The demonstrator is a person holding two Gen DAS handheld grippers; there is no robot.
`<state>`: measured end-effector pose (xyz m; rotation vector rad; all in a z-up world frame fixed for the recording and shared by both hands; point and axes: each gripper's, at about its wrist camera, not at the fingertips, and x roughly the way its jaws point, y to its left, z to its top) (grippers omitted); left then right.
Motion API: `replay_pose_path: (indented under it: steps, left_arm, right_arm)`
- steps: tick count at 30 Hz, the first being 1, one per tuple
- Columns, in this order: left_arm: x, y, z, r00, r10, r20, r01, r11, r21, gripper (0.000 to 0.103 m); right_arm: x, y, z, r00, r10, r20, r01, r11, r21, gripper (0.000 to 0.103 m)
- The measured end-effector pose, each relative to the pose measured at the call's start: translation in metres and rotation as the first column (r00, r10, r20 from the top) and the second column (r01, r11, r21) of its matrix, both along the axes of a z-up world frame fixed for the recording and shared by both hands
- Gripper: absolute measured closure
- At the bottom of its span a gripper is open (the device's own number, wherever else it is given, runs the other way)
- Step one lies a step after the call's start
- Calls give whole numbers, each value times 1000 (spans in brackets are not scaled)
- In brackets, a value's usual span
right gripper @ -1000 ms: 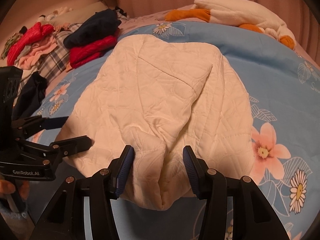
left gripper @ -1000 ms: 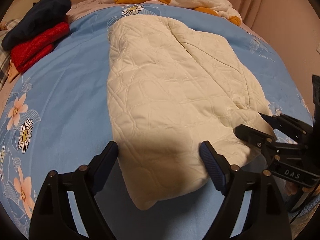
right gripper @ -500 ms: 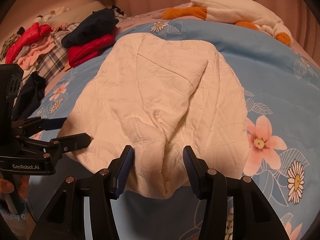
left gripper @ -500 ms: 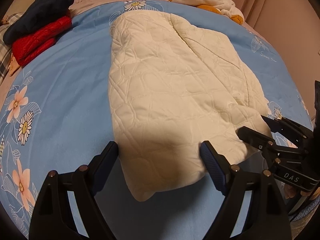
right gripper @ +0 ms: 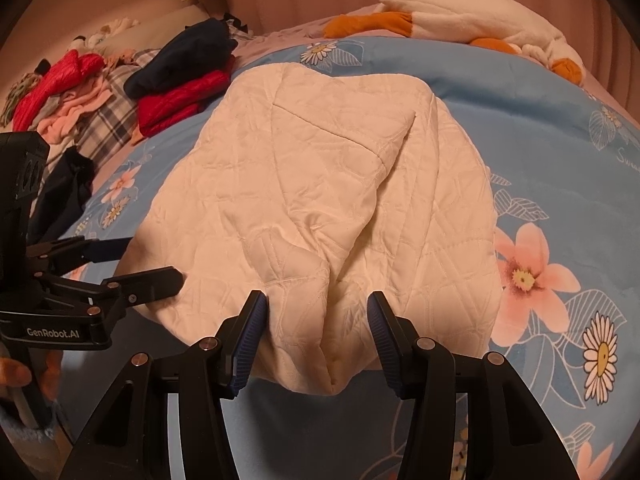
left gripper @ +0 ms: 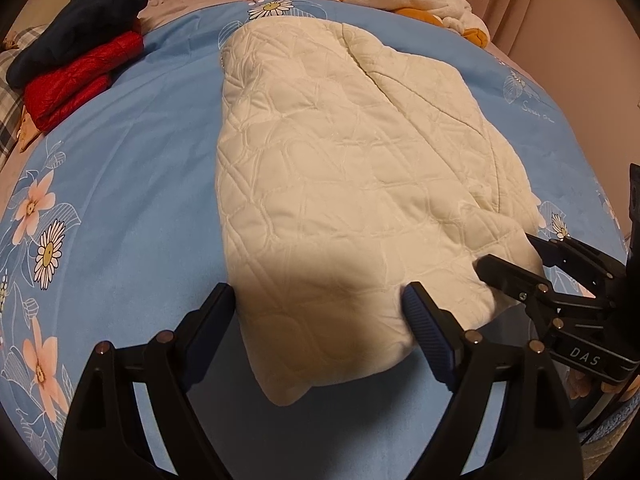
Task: Fold large clothes
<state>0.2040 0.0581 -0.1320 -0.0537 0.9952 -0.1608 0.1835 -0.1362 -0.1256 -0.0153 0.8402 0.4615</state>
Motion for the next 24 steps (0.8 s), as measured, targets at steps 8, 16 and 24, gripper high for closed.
replay_pose_path:
  steps: [8, 16, 24]
  left_arm:
    - [0, 0, 0, 1000, -1, 1, 1, 1000, -1, 16]
    - [-3, -2, -1, 1000, -1, 3, 1, 1000, 1, 16]
    - [-4, -2, -1, 1000, 1, 5, -1, 1000, 3, 16]
  right_arm:
    - [1, 0, 0, 1000, 0, 1, 0, 1000, 3, 50]
    - [0, 0, 0, 1000, -1, 3, 0, 1000, 5, 50]
    - [-1, 0, -1, 1000, -2, 3, 2, 1000, 7, 50]
